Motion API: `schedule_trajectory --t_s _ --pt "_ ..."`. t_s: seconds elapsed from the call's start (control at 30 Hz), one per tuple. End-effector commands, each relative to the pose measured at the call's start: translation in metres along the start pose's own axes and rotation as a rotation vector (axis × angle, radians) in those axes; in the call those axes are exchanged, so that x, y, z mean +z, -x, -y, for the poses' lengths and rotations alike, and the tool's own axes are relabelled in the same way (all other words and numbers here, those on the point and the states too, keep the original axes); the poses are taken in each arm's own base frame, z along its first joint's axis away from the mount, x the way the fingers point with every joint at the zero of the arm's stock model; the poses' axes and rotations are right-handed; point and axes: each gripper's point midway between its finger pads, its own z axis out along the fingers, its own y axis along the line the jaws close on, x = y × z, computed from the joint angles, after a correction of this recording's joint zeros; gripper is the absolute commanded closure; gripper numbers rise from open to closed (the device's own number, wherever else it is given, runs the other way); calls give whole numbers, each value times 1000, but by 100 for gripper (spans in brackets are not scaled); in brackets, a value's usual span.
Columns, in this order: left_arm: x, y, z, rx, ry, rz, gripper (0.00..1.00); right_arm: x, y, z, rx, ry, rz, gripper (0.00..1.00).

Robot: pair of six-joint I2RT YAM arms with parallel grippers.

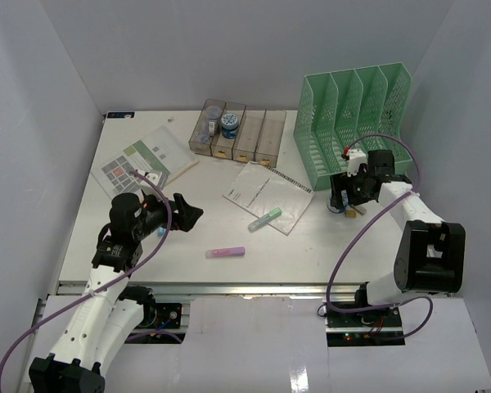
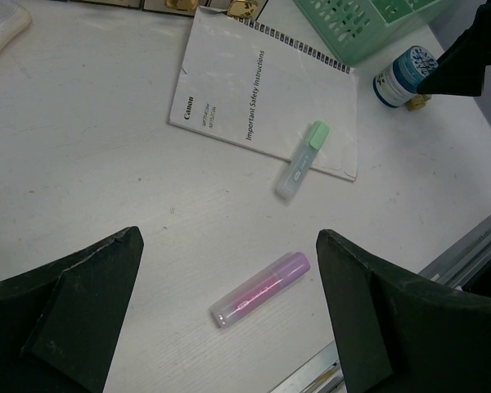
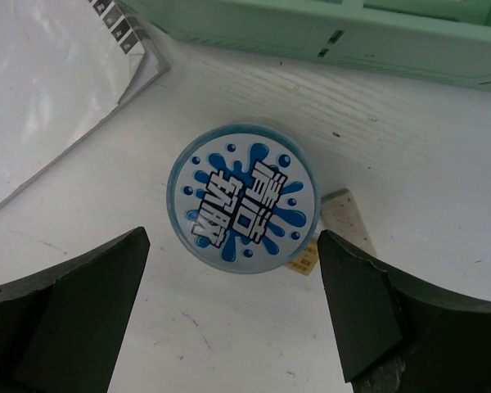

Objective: Organize the desk

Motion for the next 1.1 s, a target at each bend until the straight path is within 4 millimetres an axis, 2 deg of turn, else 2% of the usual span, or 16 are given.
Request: schedule_trajectory --t_s 0.0,0.07,0.2,0.33,0.43,0.67,0.83,0.97,1.07 --pt "0 5 4 19 -22 14 2 1 32 16 -9 -77 63 10" --pt "0 5 5 21 -29 13 2 5 32 16 -12 -74 59 10" --pt "0 4 9 21 -54 11 2 9 34 10 -25 -40 67 1" --pt "-2 6 28 5 -157 26 2 12 35 -13 -63 42 79 14" --pt "-6 5 51 -89 -281 33 2 13 34 -17 -71 55 84 17" --pt "-8 6 72 -304 -408 62 2 19 28 -19 -82 66 66 31" --pt "-8 2 81 -378 -439 56 2 22 21 -18 -89 66 48 31" --pt "-2 -8 85 -412 -441 29 2 26 15 -19 -93 79 28 24" --pt "3 -18 95 -422 -458 -7 2 30 10 -20 -102 91 14 23"
